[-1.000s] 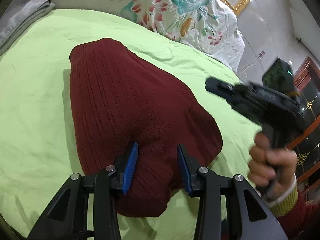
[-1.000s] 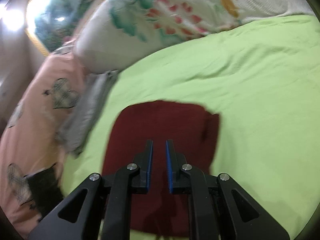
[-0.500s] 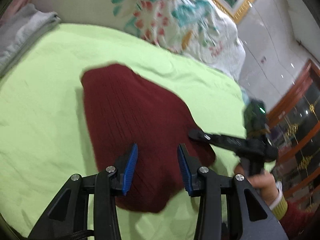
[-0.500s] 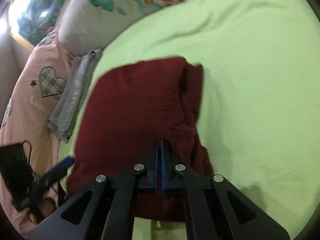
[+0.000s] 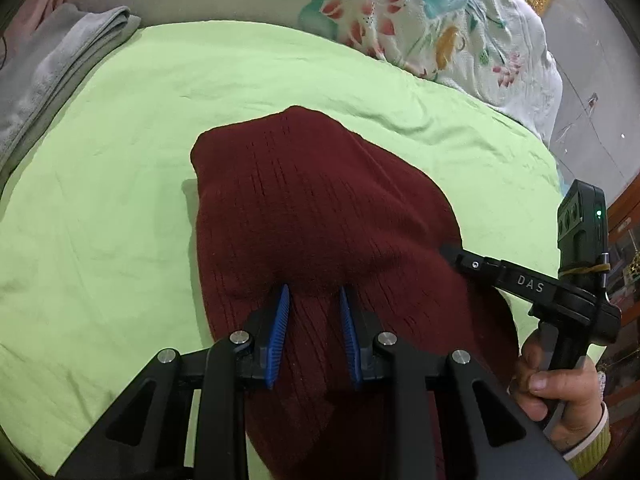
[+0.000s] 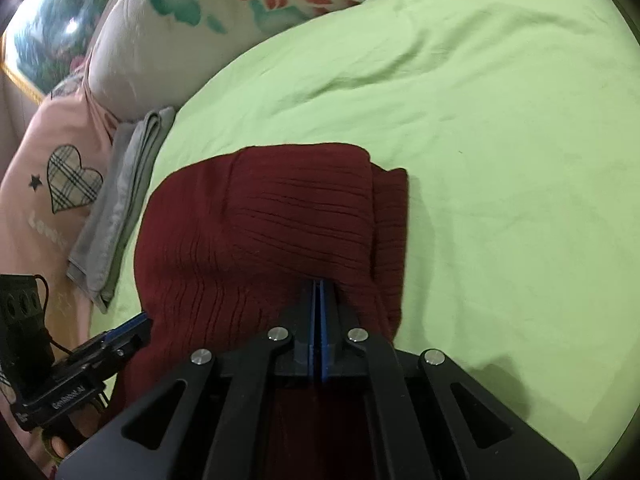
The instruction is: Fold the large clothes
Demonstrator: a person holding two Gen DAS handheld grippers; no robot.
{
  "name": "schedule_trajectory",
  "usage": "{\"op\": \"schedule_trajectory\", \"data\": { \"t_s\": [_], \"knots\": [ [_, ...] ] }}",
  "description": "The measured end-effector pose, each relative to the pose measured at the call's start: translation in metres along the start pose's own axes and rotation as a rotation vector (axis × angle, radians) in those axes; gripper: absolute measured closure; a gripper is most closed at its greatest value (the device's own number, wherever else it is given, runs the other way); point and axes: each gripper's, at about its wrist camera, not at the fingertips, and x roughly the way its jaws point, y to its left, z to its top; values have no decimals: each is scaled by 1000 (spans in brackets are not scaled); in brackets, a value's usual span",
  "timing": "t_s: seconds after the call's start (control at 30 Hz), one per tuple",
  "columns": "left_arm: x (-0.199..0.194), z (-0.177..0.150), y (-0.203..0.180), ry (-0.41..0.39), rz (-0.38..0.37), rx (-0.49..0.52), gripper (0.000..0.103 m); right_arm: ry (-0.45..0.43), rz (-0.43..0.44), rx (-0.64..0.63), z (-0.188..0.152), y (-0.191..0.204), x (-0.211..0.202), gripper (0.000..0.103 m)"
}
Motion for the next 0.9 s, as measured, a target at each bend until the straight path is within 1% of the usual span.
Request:
{"op": "schedule_trajectory", "data": {
  "t_s": [0.07, 0.1, 0.17, 0.23, 0.33, 0.47, 0.5, 0.53, 0.57, 0.6, 0.67, 0.73, 0.77, 0.8, 0.83, 0.9],
  "knots": [
    [-2, 3, 13, 8, -41, -51, 79, 3, -1, 5, 1, -1, -4, 102],
    [-3, 6, 16, 6, -48, -57, 79, 5, -4, 1, 1, -1, -6, 102],
    [-10, 4, 14, -7, -39, -51, 78, 9, -7, -8, 0, 1, -11, 101],
    [-22, -1, 12, -19, -11, -45, 76, 8, -1, -9, -1, 3, -15, 101],
    [-42, -12, 9, -35, -14, -52, 75, -5, -8, -17, -6, 11, -27, 100],
    [-71, -33, 11, -65, -66, -54, 75, -36, 21, -56, -24, 24, -54, 100],
    [-76, -39, 8, -76, -90, -47, 75, -41, 33, -72, -31, 28, -61, 100],
    [-78, -44, 7, -77, -107, -42, 75, -45, 40, -89, -37, 32, -67, 100],
    [-77, -49, 4, -63, -108, -34, 75, -47, 43, -107, -44, 35, -71, 100],
    [-71, -55, 1, -35, -81, -20, 75, -45, 45, -117, -48, 37, -73, 100],
    [-59, -63, -6, -13, -17, 8, 75, -24, 29, -135, -60, 38, -71, 100],
    [-56, -68, -11, -18, 6, 19, 75, 1, -33, -160, -69, 37, -62, 100],
    [-56, -70, -16, -30, 28, 43, 75, 21, -97, -175, -74, 34, -54, 100],
    [-55, -72, -20, -35, 42, 59, 74, 31, -125, -180, -77, 31, -48, 100],
    [-54, -73, -22, -38, 54, 76, 74, 36, -133, -182, -78, 27, -43, 100],
    [-56, -77, -28, -51, 77, 112, 74, 34, -102, -141, -79, 15, -39, 100]
  ]
}}
